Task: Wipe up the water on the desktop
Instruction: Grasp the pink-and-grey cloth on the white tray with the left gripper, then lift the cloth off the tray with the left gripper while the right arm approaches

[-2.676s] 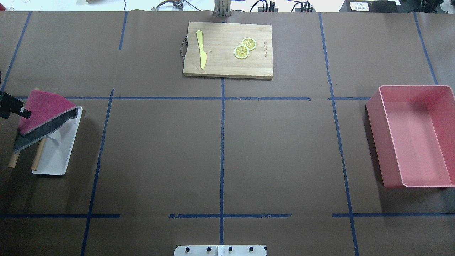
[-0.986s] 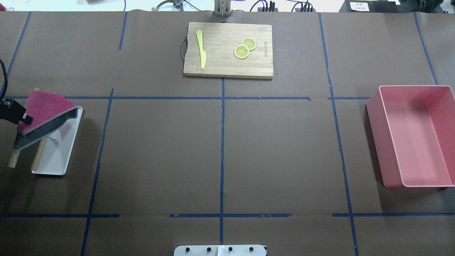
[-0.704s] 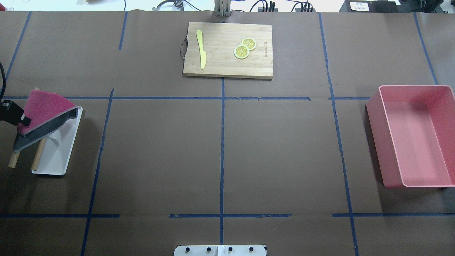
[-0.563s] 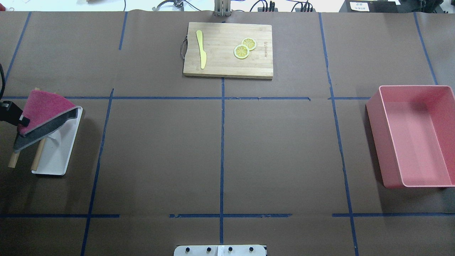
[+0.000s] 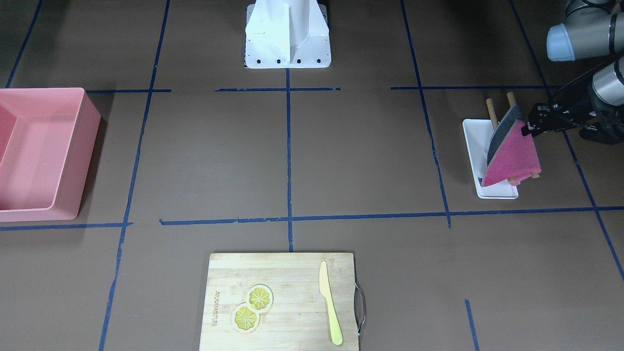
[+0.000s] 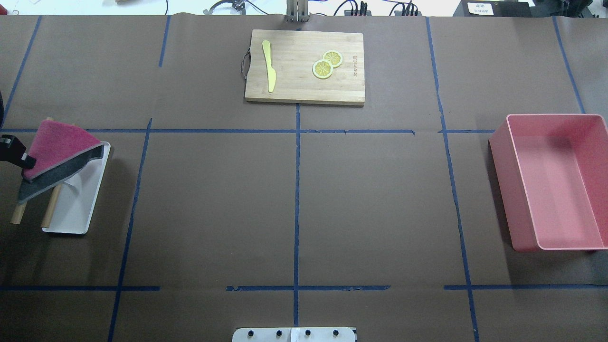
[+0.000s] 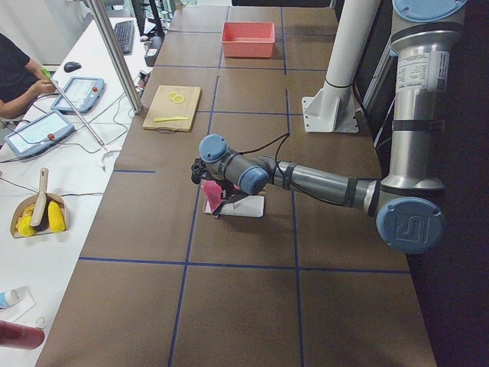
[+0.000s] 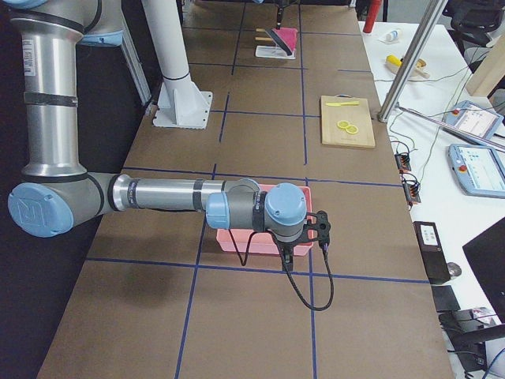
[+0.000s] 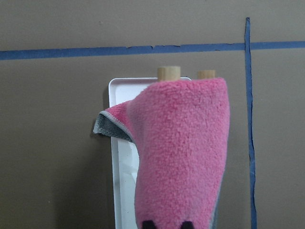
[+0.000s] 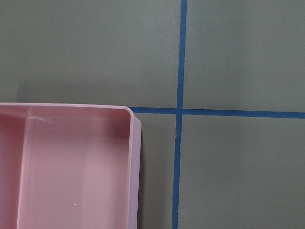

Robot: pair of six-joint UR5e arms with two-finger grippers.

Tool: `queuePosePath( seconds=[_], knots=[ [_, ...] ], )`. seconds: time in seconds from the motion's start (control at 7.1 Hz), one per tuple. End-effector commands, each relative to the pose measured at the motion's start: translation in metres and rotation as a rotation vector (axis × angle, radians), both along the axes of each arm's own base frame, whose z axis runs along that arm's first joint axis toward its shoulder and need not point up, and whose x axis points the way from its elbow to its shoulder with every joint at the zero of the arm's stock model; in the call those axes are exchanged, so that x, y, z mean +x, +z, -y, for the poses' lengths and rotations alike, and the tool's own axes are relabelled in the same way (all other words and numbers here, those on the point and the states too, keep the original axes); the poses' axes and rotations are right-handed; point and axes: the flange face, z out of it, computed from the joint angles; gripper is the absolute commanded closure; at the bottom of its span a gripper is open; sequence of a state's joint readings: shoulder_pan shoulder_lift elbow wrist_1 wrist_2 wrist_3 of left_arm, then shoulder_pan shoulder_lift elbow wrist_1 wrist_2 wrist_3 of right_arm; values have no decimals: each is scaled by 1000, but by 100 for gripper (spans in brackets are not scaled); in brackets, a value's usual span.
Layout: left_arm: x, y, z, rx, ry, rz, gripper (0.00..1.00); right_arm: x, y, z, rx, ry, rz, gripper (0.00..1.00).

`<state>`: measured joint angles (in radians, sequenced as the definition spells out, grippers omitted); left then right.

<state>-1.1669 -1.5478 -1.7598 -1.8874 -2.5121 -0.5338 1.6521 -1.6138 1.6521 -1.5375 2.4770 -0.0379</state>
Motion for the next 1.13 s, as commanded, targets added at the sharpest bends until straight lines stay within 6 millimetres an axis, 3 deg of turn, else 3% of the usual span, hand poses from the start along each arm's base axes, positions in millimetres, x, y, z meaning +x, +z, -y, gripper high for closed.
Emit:
queuePosePath(
  seconds=[0.0, 0.14, 0.42, 0.99],
  knots=[
    [0, 2, -1, -8, 1, 2, 84, 0, -1, 0, -1, 1, 2, 0],
    [0, 3, 0, -11, -1, 4, 92, 0, -1, 0, -1, 1, 2, 0],
    [-7, -2, 1, -4, -14, -1, 99, 0, 1, -1, -5, 0, 4, 0],
    [-85, -28, 10, -25, -110, -147, 100, 0, -10, 1, 17, 1, 7, 0]
  ],
)
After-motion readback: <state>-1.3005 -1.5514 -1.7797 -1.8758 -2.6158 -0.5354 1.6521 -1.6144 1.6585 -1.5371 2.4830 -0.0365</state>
